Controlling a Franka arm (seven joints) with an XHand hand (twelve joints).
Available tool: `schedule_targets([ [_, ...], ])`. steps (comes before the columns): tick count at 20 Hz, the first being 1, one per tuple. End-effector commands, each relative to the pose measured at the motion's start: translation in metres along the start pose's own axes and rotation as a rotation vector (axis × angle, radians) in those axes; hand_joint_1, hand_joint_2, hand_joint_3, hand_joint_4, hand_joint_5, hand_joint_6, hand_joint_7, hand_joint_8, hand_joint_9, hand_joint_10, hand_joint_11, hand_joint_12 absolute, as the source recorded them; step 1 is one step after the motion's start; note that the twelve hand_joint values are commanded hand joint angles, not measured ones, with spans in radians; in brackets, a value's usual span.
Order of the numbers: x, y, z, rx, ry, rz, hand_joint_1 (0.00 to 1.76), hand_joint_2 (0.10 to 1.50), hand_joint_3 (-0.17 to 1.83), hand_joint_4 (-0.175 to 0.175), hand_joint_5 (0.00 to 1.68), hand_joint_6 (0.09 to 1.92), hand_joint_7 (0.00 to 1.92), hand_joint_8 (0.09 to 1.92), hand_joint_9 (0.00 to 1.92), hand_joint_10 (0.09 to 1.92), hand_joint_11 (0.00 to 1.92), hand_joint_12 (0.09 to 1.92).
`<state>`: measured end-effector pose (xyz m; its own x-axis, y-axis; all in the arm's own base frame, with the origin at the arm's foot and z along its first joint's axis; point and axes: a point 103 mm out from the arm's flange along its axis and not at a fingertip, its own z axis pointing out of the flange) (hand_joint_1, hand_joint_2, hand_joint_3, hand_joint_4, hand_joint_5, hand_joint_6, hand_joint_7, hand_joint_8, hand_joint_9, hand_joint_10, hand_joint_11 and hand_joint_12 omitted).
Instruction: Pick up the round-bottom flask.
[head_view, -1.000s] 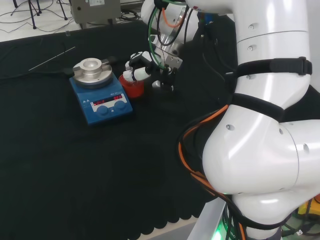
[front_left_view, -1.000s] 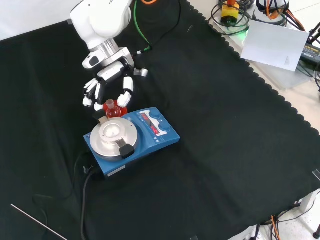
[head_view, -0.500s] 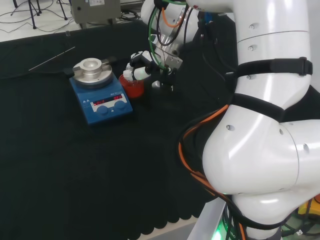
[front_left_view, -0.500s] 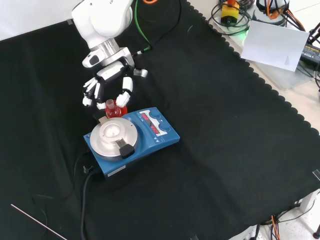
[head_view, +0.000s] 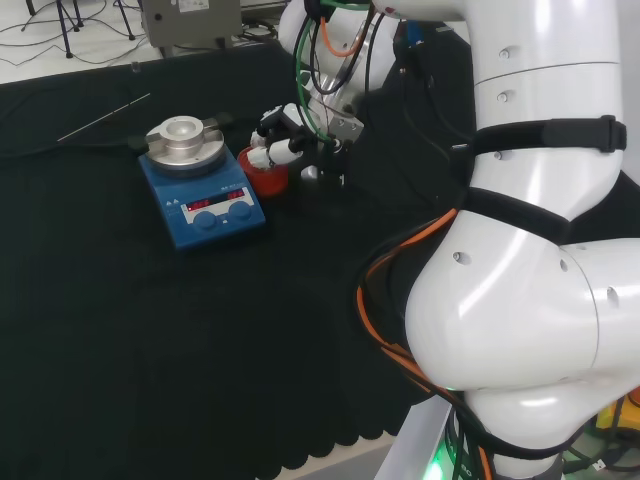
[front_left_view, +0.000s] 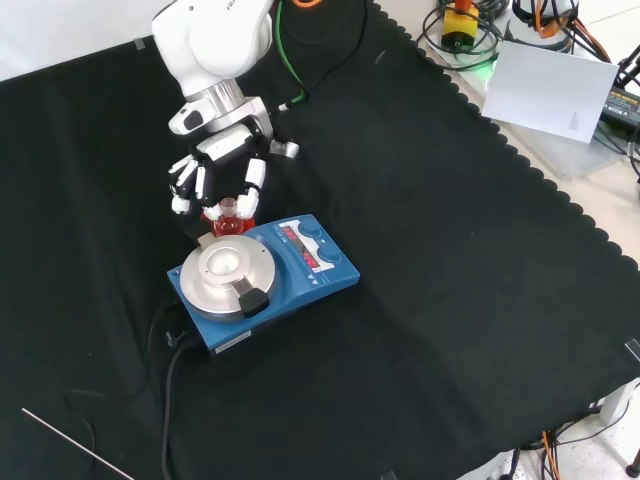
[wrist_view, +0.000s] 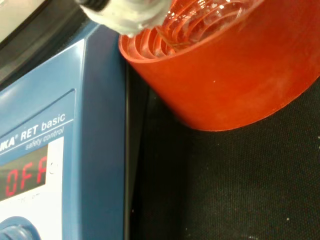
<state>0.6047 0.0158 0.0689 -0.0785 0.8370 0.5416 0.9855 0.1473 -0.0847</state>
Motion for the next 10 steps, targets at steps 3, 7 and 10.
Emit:
schedule_targets([
  [3, 0.008, 0.0, -0.013, -0.053, -0.017, -0.006, 1.06, 0.98, 0.15, 0.175, 1.12, 0.81, 0.38, 0.57, 0.5, 0.62, 0.06, 1.34],
  [7, 0.014, 0.001, -0.027, -0.053, -0.01, -0.006, 1.06, 0.96, 0.19, 0.175, 1.12, 0.8, 0.4, 0.56, 0.52, 0.6, 0.08, 1.33],
  [10, 0.02, 0.0, -0.04, -0.039, -0.02, -0.002, 1.06, 0.94, 0.22, 0.175, 1.13, 0.81, 0.4, 0.55, 0.52, 0.6, 0.08, 1.33],
])
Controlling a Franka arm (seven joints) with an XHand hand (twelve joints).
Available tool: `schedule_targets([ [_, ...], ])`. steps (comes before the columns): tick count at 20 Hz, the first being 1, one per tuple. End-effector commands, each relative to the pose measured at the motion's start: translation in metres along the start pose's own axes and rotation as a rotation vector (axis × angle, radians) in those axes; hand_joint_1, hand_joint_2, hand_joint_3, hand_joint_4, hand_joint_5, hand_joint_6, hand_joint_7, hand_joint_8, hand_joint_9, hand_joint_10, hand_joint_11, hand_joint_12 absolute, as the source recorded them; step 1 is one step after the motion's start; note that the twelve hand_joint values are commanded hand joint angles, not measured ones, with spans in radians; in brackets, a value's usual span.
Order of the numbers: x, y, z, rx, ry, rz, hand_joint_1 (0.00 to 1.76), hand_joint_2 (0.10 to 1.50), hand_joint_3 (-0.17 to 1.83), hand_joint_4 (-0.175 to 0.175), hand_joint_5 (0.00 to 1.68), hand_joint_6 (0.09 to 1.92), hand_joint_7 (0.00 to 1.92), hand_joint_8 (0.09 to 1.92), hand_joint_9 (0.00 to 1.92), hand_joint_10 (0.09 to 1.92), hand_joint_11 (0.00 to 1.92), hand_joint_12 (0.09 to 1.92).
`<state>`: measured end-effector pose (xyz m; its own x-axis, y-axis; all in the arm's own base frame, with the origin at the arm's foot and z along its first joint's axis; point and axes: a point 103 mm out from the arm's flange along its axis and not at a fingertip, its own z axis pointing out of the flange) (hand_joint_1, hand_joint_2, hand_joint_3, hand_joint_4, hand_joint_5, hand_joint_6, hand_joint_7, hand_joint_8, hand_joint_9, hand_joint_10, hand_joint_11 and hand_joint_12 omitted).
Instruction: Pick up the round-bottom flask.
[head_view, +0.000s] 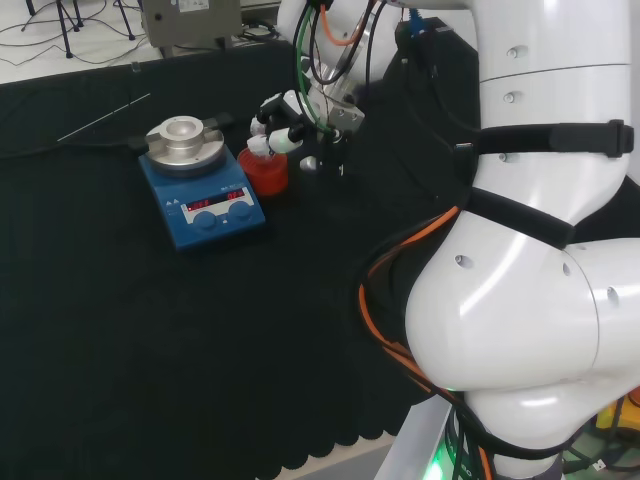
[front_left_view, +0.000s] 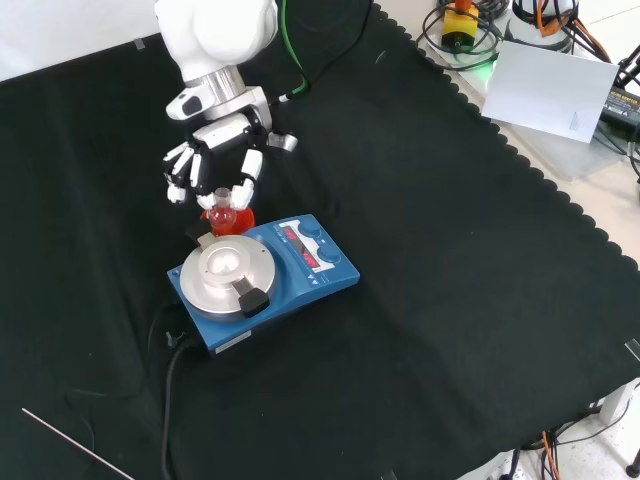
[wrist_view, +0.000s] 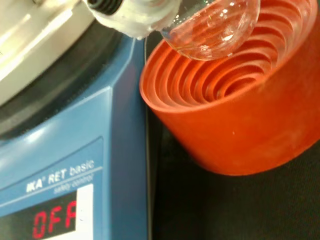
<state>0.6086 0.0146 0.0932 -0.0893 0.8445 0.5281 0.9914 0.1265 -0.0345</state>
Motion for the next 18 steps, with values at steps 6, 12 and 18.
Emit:
schedule_targets([
  [6, 0.021, -0.008, -0.042, 0.019, -0.018, 0.008, 1.07, 0.86, 0.37, 0.175, 1.14, 0.81, 0.42, 0.55, 0.53, 0.59, 0.08, 1.33],
  [12, 0.033, -0.018, -0.067, 0.013, -0.035, 0.009, 1.08, 0.82, 0.43, 0.175, 1.16, 0.8, 0.43, 0.55, 0.53, 0.59, 0.09, 1.33],
  [18, 0.048, -0.021, -0.079, 0.006, -0.046, -0.001, 1.08, 0.81, 0.46, 0.175, 1.16, 0.79, 0.43, 0.55, 0.53, 0.59, 0.09, 1.33],
])
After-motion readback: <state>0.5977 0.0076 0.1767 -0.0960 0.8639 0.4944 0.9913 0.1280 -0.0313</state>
